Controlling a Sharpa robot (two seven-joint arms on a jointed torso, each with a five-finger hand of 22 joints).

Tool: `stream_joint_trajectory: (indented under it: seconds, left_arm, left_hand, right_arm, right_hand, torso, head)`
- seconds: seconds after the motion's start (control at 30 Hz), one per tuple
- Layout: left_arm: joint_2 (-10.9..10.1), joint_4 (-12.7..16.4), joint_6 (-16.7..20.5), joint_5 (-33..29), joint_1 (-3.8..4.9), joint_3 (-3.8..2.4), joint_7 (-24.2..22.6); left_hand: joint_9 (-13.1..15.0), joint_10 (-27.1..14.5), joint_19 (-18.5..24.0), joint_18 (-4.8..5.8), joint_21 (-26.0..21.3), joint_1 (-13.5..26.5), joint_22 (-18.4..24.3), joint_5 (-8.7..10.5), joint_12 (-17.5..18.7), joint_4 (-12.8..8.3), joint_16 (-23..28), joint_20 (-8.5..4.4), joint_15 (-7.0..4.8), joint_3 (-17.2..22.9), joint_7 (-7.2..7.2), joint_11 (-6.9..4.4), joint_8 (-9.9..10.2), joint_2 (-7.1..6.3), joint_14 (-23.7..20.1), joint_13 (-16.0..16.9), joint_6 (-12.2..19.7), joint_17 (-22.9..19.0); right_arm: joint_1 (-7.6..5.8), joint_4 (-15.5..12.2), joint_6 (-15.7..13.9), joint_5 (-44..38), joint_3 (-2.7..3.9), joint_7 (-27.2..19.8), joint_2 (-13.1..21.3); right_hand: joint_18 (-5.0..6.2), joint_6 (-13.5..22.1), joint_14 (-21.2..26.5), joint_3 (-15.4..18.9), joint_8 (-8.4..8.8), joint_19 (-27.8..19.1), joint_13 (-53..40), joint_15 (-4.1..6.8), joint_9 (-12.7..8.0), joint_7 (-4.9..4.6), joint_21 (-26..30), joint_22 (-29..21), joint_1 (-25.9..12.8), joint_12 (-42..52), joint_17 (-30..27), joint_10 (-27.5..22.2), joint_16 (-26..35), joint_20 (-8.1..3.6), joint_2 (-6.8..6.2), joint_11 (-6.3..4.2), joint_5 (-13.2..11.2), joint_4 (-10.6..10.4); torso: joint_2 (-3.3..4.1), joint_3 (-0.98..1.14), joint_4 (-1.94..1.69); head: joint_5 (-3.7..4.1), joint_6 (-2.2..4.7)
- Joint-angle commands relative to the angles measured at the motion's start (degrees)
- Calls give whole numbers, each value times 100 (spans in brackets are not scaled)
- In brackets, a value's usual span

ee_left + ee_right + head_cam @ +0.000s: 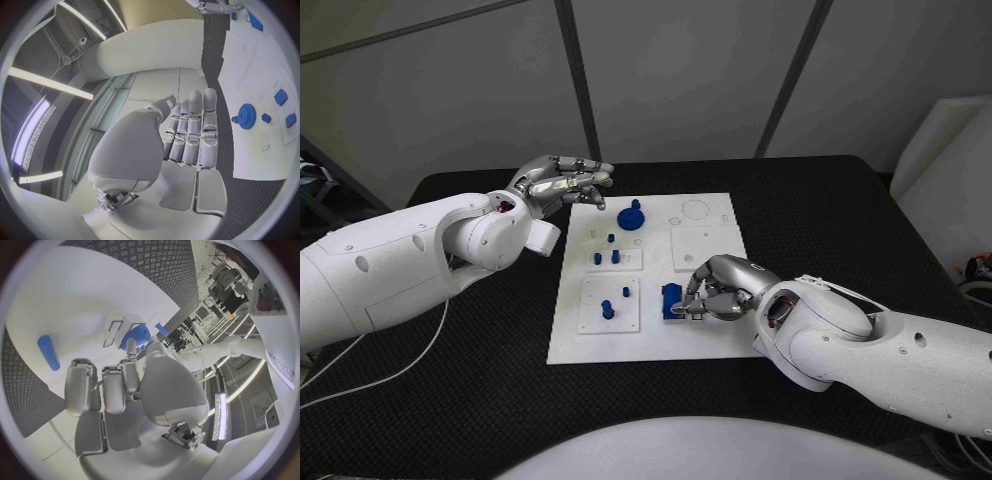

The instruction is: Assemble the parts on the task board

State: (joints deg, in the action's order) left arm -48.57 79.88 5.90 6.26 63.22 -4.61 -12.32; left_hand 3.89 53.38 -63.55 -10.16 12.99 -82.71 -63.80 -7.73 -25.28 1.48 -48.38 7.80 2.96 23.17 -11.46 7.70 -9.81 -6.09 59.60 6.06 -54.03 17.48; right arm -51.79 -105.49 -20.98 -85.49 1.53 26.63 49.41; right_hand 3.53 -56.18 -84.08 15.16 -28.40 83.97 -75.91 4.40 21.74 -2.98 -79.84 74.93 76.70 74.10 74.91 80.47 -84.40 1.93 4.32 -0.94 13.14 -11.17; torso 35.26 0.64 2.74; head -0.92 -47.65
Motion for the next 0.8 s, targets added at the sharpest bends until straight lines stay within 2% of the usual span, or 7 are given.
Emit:
stream_joint_trajectory:
  seconds: [0.03, 0.23, 0.33, 0.43, 0.5, 0.53, 0.8]
  left_arm:
    - [-2, 13, -73, 25, 9, -2, -9]
    - [-11, 17, -72, 25, 9, -2, -8]
    - [-13, 18, -73, 25, 9, -2, -7]
    - [-14, 18, -74, 25, 9, -1, -7]
    - [-14, 17, -75, 25, 9, -1, -6]
    - [-13, 16, -76, 25, 9, -1, -6]
    - [-19, 14, -82, 25, 9, -1, 2]
  left_hand:
    - [-7, -33, 37, -8, 25, 6, 8, -20, -37, -32, 9, 11, -2, 14, -3, -11, -32, 43, -52, -7, 27, -5]
    - [-7, -33, 37, -8, 25, 6, 8, -20, -37, -32, 9, 11, -2, 14, -3, -11, -32, 43, -52, -7, 27, -5]
    - [-7, -33, 37, -8, 25, 6, 8, -20, -37, -32, 9, 11, -2, 14, -3, -11, -32, 43, -52, -7, 27, -5]
    - [-7, -33, 37, -8, 25, 6, 8, -20, -37, -32, 9, 11, -2, 14, -3, -11, -32, 43, -52, -7, 27, -5]
    - [-7, -33, 37, -8, 25, 6, 8, -20, -37, -32, 9, 11, -2, 14, -3, -11, -32, 43, -52, -7, 27, -5]
    - [-7, -33, 37, -8, 25, 6, 8, -20, -37, -32, 9, 11, -2, 14, -3, -11, -32, 43, -52, -7, 27, -5]
    - [-6, -35, 41, -9, 24, 2, 10, -20, -39, -36, 9, 11, -3, 19, -2, -11, -34, 47, -56, -9, 28, -10]
  right_arm:
    - [-6, 43, -32, -42, 1, 80, -22]
    - [-6, 142, 82, -51, 2, 133, -81]
    - [-6, 182, 146, -55, 2, 150, -107]
    - [-6, 205, 178, -84, 2, 178, -119]
    - [-6, 221, 189, -112, 2, 207, -120]
    - [-6, 227, 194, -130, 2, 222, -117]
    - [-6, 192, 239, -194, 1, 235, -59]
  right_hand:
    - [-38, -53, -411, -8, -26, -3, -22, 41, 7, -9, -27, 143, 68, -3, 538, 56, -39, -39, 114, -18, 3, -4]
    - [-37, -57, -410, -9, -27, -6, -24, 43, 7, -5, -21, 136, 70, -2, 531, 59, -35, -40, 128, -21, 17, -14]
    - [-35, -59, -409, -41, -27, -8, -20, 53, 9, 12, -18, 133, 194, -12, 530, 55, -34, -45, 135, -35, 19, 47]
    - [-35, -71, -409, -85, -34, -8, -21, 64, 15, 23, -17, 135, 350, -19, 533, 55, -34, -56, 145, -47, -110, 127]
    - [-36, -77, -410, -151, -36, -7, -28, 71, 17, 31, -19, 141, 481, -17, 540, 60, -37, -66, 188, -55, -378, 186]
    - [-37, -79, -410, -171, -36, -6, -30, 73, 18, 33, -20, 143, 517, -17, 541, 62, -37, -67, 197, -57, -432, 204]
    - [-39, -85, -412, -269, -32, -3, -41, 83, 16, 49, -24, 153, 743, -16, 553, 68, -42, -75, 194, -71, -496, 337]
  torso:
    - [7, 2, 1]
    - [2, 3, -6]
    - [2, 4, 0]
    - [0, 5, 5]
    - [-2, 3, 8]
    - [-4, 1, 9]
    - [-6, 3, 8]
  head:
    - [-6, -10]
    - [-12, -36]
    - [-21, -38]
    - [-24, -46]
    - [-21, -49]
    - [-19, -50]
    - [-19, -67]
